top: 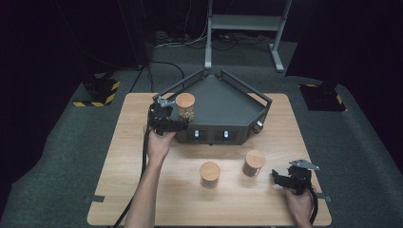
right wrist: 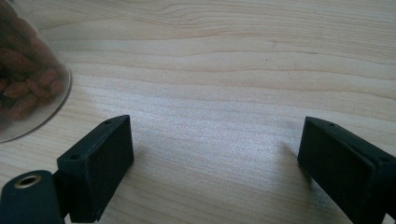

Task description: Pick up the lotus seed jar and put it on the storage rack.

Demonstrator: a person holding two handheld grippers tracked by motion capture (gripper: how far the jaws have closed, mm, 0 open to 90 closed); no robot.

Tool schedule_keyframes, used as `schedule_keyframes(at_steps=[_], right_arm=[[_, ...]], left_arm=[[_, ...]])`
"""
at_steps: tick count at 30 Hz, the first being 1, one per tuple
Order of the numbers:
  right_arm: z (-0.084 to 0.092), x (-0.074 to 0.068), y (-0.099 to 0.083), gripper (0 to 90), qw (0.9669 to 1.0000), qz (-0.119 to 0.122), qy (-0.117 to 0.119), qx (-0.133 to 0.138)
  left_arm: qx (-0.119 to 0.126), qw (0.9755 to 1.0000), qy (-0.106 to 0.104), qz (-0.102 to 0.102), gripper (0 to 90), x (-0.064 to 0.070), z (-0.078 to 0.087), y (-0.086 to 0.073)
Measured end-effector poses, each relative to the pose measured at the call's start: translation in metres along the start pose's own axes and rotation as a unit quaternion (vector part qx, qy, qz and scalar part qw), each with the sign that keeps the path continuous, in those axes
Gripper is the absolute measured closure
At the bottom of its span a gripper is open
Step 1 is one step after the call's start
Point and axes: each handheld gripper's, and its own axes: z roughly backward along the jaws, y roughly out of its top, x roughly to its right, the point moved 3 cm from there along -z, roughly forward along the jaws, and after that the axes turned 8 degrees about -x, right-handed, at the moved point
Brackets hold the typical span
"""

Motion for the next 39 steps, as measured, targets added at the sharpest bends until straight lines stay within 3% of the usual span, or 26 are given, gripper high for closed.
schedule_keyframes(at_steps=[30,39], right_arm=[[0.0,0.0,0.0,10.2,1.0,0.0,0.0,0.0],[0.0,0.0,0.0,10.2,1.0,0.0,0.0,0.0]], left_arm=[[0.004,1.0,0.0,0.005,8.9,-0.002,0.009,-0.017],[-0.002,1.0,-0.004,-0.004,8.4,0.0,0.009,-0.026]])
